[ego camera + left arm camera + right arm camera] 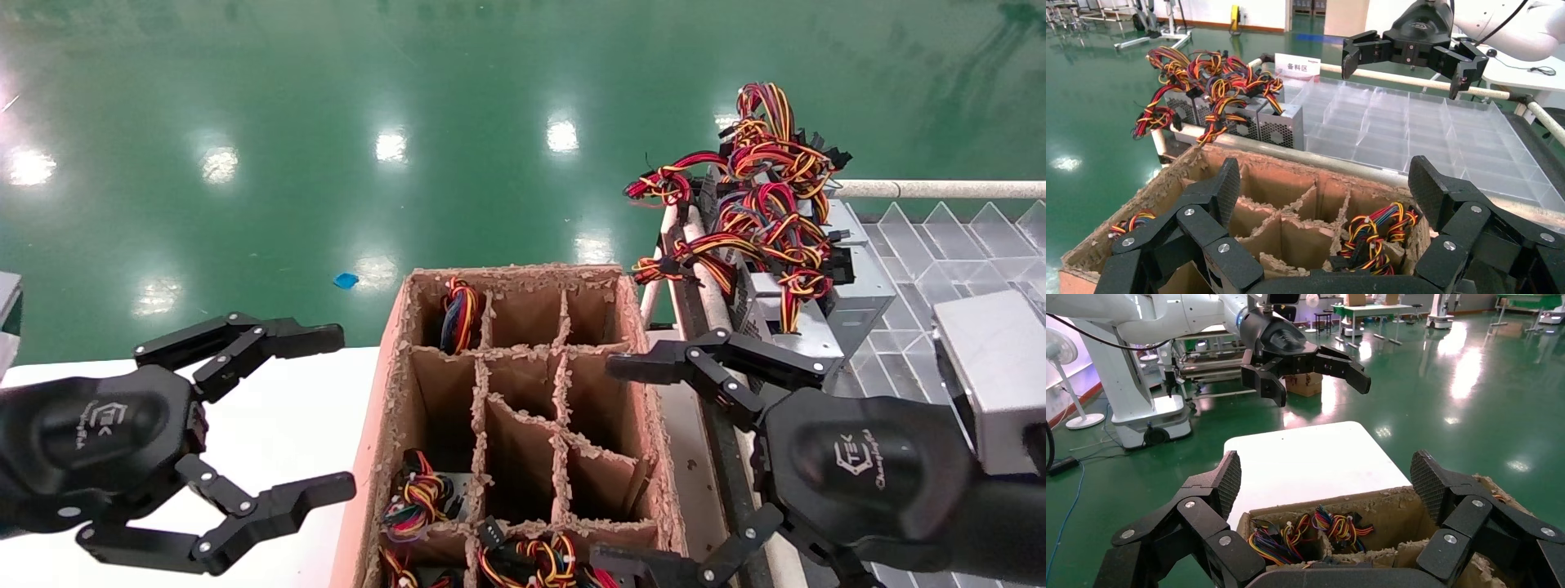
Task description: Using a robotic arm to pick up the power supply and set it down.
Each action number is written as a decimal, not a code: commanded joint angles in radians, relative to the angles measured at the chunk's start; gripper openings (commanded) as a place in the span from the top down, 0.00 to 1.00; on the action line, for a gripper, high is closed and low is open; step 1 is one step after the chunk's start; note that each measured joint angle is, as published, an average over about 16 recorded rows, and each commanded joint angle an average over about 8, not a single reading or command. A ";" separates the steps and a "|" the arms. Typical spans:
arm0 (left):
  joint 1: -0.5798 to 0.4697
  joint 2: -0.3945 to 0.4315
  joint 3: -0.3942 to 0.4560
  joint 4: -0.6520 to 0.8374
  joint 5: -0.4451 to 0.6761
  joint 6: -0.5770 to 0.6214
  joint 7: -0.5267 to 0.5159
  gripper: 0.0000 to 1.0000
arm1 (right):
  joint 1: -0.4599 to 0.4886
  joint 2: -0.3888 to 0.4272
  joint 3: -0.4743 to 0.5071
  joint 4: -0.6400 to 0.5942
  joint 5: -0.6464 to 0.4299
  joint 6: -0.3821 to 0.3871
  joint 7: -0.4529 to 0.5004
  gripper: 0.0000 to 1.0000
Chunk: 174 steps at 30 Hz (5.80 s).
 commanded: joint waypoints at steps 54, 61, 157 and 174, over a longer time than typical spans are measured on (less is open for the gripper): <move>0.000 0.000 0.000 0.000 0.000 0.000 0.000 1.00 | 0.359 -0.561 -0.407 -0.296 -0.746 0.578 0.449 1.00; 0.000 0.000 0.000 0.000 0.000 0.000 0.000 1.00 | 0.334 -0.538 -0.424 -0.232 -0.776 0.584 0.513 1.00; 0.000 0.000 0.000 0.000 0.000 0.000 0.000 1.00 | 0.551 0.499 -0.017 0.054 -0.498 0.257 0.680 1.00; 0.000 0.000 0.000 0.000 0.000 0.000 0.000 1.00 | 0.435 0.710 -0.130 0.073 -0.256 0.127 0.633 1.00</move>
